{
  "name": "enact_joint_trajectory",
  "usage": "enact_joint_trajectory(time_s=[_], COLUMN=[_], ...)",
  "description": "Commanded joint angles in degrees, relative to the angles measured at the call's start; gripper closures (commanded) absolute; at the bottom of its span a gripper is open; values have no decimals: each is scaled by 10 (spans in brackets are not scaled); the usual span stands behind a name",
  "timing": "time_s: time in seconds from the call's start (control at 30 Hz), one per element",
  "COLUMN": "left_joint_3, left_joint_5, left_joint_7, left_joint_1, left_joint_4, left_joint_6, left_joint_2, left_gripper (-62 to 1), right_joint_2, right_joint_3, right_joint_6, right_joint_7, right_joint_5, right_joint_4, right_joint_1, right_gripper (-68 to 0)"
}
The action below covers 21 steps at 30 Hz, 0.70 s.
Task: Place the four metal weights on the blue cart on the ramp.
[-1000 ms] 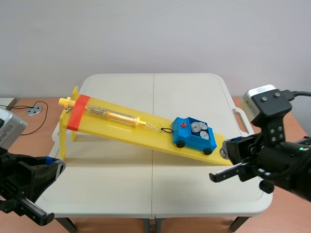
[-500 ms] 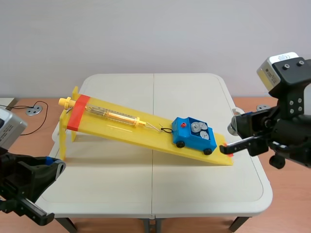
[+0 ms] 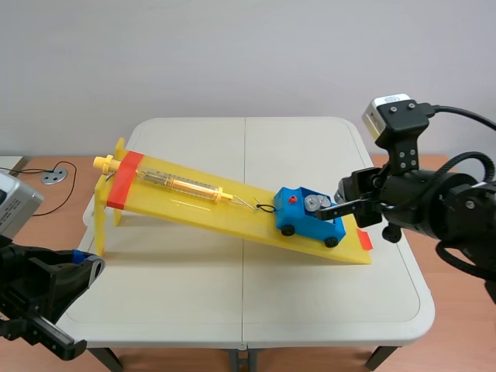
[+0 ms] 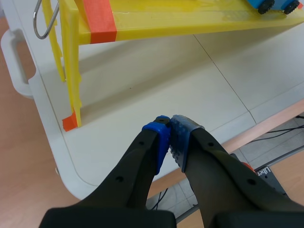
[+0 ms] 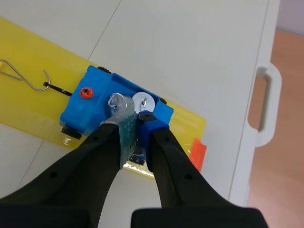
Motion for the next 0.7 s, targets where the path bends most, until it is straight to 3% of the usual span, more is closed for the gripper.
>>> enact_joint_trajectory(time_s=[0.0, 0.33, 0.67], left_joint_3=[-8, -8, -8], left_joint_5=[-30, -30, -30], left_joint_7=[-55, -55, -55], left_joint_1=[-3, -3, -3], left_joint_4=[26, 26, 26], left_joint_6=[-14, -14, -14], left_joint_2=[6, 6, 6], left_gripper=[-31, -31, -31], right_joint_2=[-11, -33, -45], right_joint_3=[-9, -37, -37], right_joint_6=[-11, -21, -23], right_joint_7=[78, 92, 104], right_joint_5=[11, -12, -22], right_joint_4=[31, -33, -52], right_joint_1=[57, 101, 114], right_gripper=[-7, -7, -7])
